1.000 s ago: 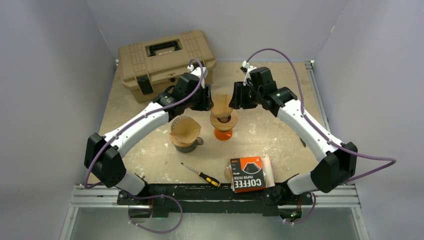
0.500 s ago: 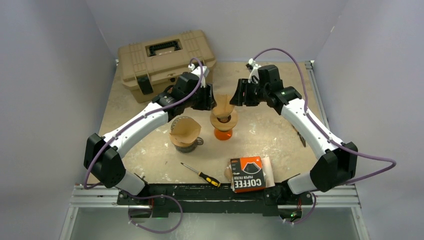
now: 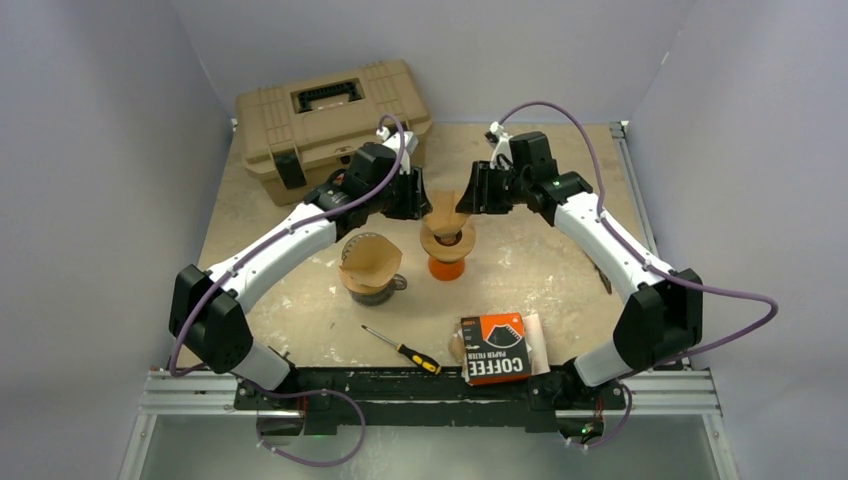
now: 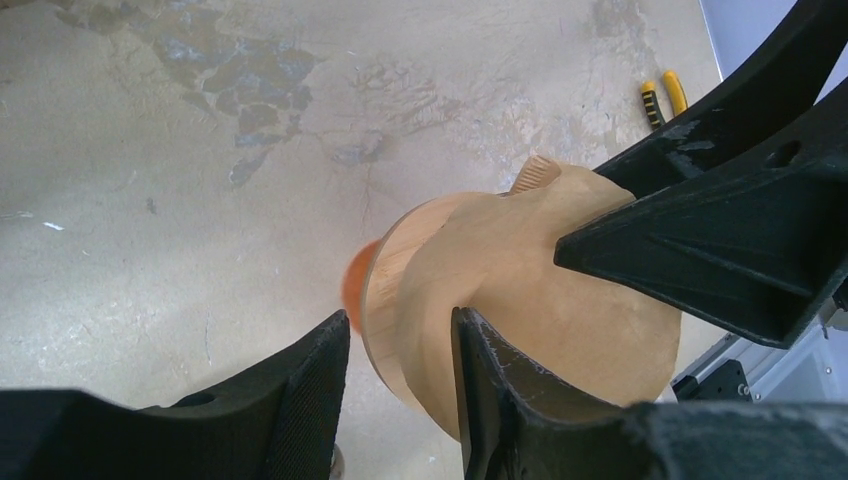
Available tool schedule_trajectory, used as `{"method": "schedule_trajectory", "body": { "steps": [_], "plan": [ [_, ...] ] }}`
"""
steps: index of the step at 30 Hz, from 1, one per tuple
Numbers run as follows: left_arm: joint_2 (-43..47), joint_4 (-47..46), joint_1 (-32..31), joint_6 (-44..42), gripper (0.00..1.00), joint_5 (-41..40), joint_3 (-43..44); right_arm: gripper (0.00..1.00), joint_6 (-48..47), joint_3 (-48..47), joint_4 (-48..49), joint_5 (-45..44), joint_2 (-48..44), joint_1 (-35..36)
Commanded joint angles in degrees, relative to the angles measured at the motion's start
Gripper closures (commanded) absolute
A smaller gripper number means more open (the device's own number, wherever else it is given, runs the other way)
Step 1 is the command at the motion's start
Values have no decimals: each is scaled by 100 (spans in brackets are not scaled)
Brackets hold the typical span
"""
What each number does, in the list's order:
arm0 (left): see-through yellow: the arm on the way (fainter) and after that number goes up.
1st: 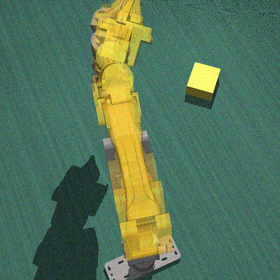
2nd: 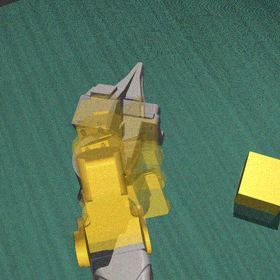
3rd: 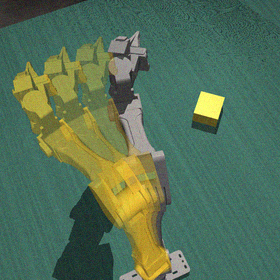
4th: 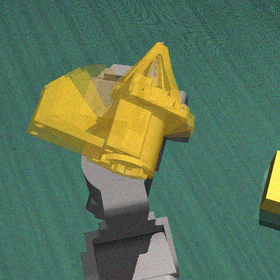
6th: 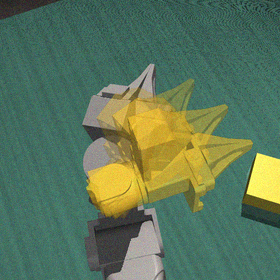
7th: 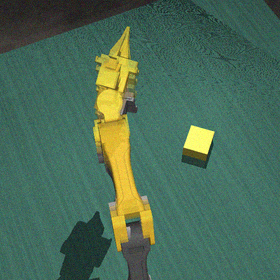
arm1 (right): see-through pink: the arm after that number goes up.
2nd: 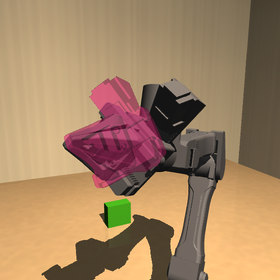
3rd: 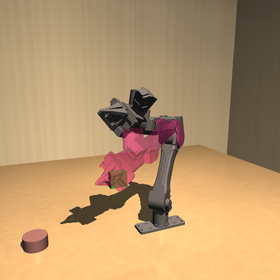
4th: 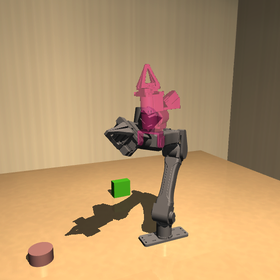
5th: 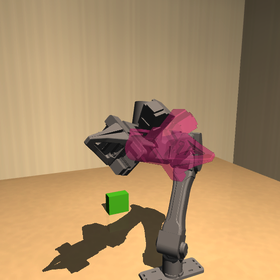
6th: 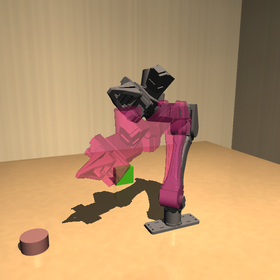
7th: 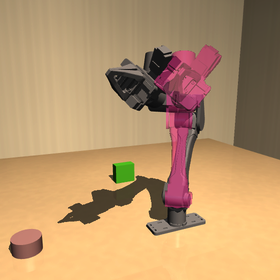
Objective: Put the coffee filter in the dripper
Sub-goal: Place the coffee filter in the coffee dripper.
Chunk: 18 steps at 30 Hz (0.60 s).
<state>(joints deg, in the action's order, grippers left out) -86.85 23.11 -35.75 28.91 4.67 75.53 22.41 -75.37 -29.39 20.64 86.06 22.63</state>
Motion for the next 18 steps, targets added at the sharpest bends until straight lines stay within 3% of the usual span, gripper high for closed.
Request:
{"method": "schedule_trajectory", "body": {
  "steps": [1, 18],
  "plan": [
    [-95, -293, 33, -43, 59, 180, 4, 55, -132, 106, 126, 152, 37, -16],
    [-157, -431, 33, 32, 63, 227, -273, 64, -167, 450, 170, 32, -34, -15]
  ]
}}
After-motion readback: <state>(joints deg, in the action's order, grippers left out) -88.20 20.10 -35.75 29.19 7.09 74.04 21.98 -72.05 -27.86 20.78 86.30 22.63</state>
